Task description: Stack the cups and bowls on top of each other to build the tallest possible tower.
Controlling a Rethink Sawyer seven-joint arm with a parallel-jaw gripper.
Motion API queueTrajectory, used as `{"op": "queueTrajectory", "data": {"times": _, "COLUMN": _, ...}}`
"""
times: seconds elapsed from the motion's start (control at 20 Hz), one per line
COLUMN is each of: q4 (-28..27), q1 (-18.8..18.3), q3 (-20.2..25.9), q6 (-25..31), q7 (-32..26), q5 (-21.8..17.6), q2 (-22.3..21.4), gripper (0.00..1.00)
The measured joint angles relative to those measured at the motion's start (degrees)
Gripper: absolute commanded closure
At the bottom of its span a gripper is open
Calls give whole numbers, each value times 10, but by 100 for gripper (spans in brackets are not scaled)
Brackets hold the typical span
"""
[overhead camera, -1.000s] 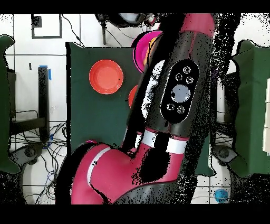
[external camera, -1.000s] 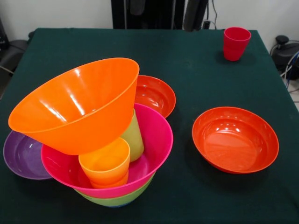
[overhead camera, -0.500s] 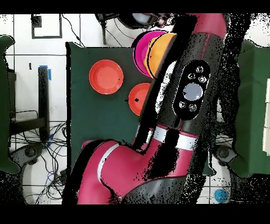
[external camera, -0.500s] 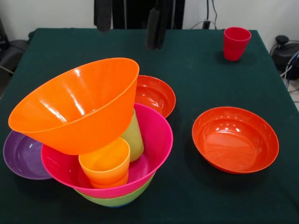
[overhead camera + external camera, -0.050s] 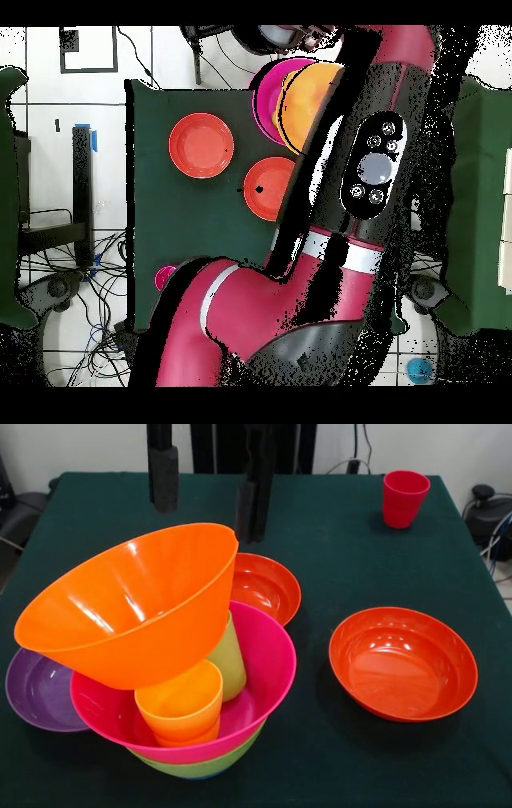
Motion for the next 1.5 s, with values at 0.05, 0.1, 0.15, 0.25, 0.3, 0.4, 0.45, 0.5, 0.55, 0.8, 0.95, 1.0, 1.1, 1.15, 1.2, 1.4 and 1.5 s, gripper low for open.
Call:
{"op": "queueTrajectory", "data": {"times": 0.05, "q4": -3, "q1": -1, "q3": -2, "q6": 0, "q7": 0, "q5": 4, "q2": 3, "gripper": 0}}
{"op": "queueTrajectory", "data": {"times": 0.1, "q4": -6, "q1": -2, "q3": -3, "q6": 0, "q7": 0, "q5": 7, "q2": 6, "gripper": 0}}
{"op": "queueTrajectory", "data": {"times": 0.15, "q4": -8, "q1": -2, "q3": -5, "q6": 0, "q7": 0, "q5": 11, "q2": 8, "gripper": 0}}
{"op": "queueTrajectory", "data": {"times": 0.25, "q4": -15, "q1": -5, "q3": -11, "q6": 0, "q7": 0, "q5": 22, "q2": 17, "gripper": 0}}
{"op": "queueTrajectory", "data": {"times": 0.3, "q4": -18, "q1": -6, "q3": -15, "q6": 0, "q7": 0, "q5": 27, "q2": 20, "gripper": 0}}
{"op": "queueTrajectory", "data": {"times": 0.4, "q4": -24, "q1": -8, "q3": -23, "q6": 0, "q7": 0, "q5": 39, "q2": 27, "gripper": 0}}
{"op": "queueTrajectory", "data": {"times": 0.45, "q4": -25, "q1": -9, "q3": -25, "q6": 0, "q7": 0, "q5": 42, "q2": 29, "gripper": 0}}
{"op": "queueTrajectory", "data": {"times": 0.5, "q4": -26, "q1": -10, "q3": -30, "q6": 0, "q7": 0, "q5": 47, "q2": 31, "gripper": 0}}
{"op": "queueTrajectory", "data": {"times": 0.55, "q4": -29, "q1": -11, "q3": -37, "q6": 0, "q7": 0, "q5": 56, "q2": 37, "gripper": 0}}
{"op": "queueTrajectory", "data": {"times": 0.8, "q4": -36, "q1": -12, "q3": -54, "q6": 0, "q7": 0, "q5": 78, "q2": 48, "gripper": 0}}
{"op": "queueTrajectory", "data": {"times": 0.95, "q4": -41, "q1": -13, "q3": -69, "q6": 0, "q7": 0, "q5": 96, "q2": 55, "gripper": 0}}
{"op": "queueTrajectory", "data": {"times": 1.0, "q4": -43, "q1": -13, "q3": -73, "q6": 0, "q7": 0, "q5": 100, "q2": 57, "gripper": 0}}
{"op": "queueTrajectory", "data": {"times": 1.1, "q4": -44, "q1": -13, "q3": -78, "q6": 0, "q7": 0, "q5": 108, "q2": 60, "gripper": 0}}
{"op": "queueTrajectory", "data": {"times": 1.15, "q4": -44, "q1": -13, "q3": -82, "q6": 0, "q7": 0, "q5": 112, "q2": 62, "gripper": 0}}
{"op": "queueTrajectory", "data": {"times": 1.2, "q4": -44, "q1": -13, "q3": -83, "q6": 0, "q7": 0, "q5": 113, "q2": 63, "gripper": 0}}
{"op": "queueTrajectory", "data": {"times": 1.4, "q4": -44, "q1": -13, "q3": -90, "q6": 0, "q7": 0, "q5": 114, "q2": 69, "gripper": 0}}
{"op": "queueTrajectory", "data": {"times": 1.5, "q4": -44, "q1": -13, "q3": -92, "q6": 0, "q7": 0, "q5": 114, "q2": 71, "gripper": 0}}
